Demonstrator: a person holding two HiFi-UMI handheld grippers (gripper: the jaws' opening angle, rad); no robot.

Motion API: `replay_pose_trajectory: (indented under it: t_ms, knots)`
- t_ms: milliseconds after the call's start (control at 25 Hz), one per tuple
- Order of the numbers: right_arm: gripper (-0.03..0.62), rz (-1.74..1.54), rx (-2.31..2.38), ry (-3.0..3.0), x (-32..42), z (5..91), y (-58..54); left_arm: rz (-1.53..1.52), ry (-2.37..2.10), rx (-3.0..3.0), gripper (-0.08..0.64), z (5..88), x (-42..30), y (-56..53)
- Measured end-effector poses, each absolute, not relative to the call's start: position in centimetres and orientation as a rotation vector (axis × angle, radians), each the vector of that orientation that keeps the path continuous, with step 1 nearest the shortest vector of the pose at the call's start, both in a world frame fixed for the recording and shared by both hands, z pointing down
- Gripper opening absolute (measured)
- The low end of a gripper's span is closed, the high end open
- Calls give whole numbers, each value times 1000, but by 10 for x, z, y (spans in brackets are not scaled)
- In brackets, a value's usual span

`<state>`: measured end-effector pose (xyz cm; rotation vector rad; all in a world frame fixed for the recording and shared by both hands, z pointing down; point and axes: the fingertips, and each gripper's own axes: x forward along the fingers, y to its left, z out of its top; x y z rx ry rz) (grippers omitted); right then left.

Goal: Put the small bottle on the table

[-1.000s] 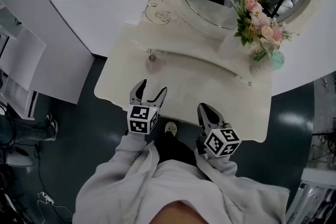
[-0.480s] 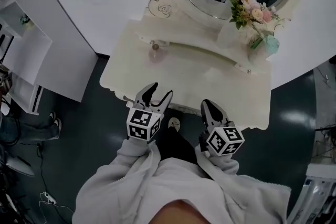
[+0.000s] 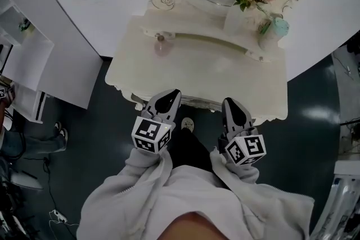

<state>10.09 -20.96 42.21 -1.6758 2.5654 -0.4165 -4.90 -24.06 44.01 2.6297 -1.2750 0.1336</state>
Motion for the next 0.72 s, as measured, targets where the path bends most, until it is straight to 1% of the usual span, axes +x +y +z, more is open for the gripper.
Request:
replay_pose_trajectory:
  t_ms: [320,720]
  knots:
    - [38,-374,-1802,2510,133,423,-187,63,-1183,2694,15,429,-40,-216]
    - [37,-335,-1799,2525,136,419,-179,106,-1156,2726,15,431,-32,-210]
